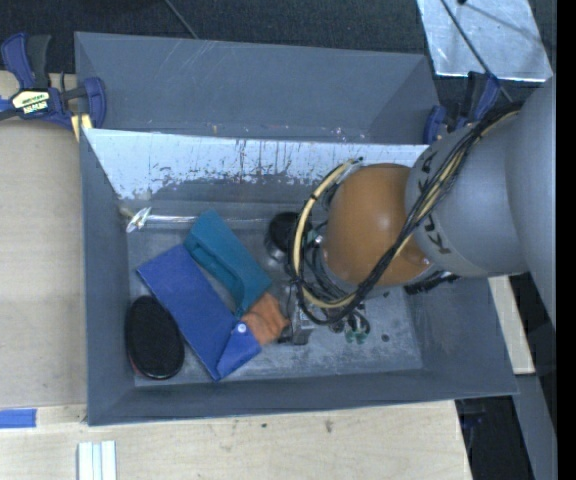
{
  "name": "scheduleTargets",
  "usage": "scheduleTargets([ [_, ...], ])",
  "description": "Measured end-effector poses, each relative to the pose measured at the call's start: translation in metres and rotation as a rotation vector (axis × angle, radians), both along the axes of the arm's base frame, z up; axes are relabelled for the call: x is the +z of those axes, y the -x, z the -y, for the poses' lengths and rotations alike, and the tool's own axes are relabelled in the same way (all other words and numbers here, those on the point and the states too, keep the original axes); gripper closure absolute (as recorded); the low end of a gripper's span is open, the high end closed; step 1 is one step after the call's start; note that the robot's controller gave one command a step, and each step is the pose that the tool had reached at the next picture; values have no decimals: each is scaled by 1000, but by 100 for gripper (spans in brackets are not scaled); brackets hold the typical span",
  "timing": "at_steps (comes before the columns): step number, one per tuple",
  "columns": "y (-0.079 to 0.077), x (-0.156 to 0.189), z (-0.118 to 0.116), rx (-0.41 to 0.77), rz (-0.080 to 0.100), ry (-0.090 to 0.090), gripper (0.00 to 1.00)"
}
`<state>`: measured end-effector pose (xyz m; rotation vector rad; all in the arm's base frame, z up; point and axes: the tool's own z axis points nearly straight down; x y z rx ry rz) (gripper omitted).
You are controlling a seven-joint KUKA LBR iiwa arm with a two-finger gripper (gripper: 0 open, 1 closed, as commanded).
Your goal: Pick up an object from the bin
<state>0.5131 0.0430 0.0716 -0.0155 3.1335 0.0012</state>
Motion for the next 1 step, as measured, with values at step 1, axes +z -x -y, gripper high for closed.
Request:
scheduleTargets([
  [1, -37, 187, 4, -17, 5, 0, 100],
])
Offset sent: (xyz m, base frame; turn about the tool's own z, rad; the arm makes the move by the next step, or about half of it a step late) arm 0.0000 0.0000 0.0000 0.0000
